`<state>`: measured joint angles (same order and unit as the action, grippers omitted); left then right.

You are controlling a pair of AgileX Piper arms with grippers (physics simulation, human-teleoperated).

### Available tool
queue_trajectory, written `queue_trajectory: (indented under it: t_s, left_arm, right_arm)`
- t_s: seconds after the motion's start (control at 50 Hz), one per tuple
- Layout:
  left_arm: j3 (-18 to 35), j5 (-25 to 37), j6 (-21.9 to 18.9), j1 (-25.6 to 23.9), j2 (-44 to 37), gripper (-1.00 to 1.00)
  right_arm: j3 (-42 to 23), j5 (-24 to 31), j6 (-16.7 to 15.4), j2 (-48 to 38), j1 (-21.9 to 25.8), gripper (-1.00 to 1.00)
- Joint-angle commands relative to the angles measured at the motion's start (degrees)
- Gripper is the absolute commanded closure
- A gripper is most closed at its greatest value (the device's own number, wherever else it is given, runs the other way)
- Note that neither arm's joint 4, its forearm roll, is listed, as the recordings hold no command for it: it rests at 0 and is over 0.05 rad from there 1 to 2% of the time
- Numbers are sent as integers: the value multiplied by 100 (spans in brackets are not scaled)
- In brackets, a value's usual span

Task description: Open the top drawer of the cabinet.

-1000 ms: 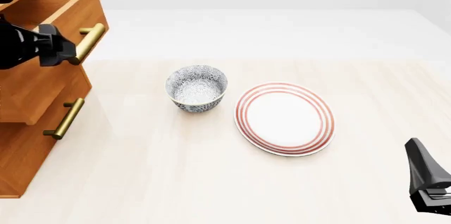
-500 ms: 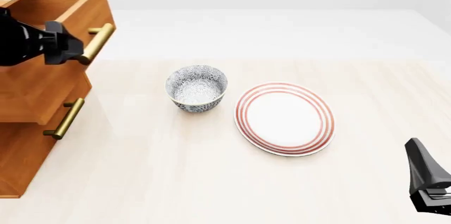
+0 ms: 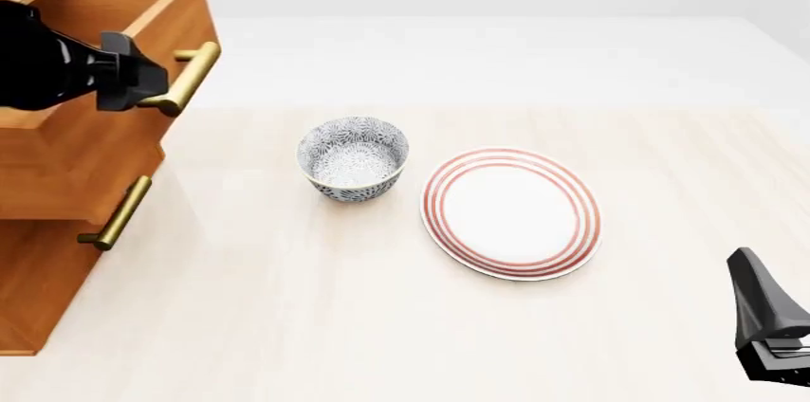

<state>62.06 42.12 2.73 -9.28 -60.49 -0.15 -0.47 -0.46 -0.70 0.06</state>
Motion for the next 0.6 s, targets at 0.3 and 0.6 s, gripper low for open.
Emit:
queue_trajectory:
  t_s: [0.3, 0.6]
  left_arm:
    - [157, -9, -83, -311, -192, -100]
    - [194, -13, -59, -433, -267, -100]
  right_arm:
    - [0, 0, 0, 2, 0, -100]
    - [0, 0, 0, -2, 0, -100]
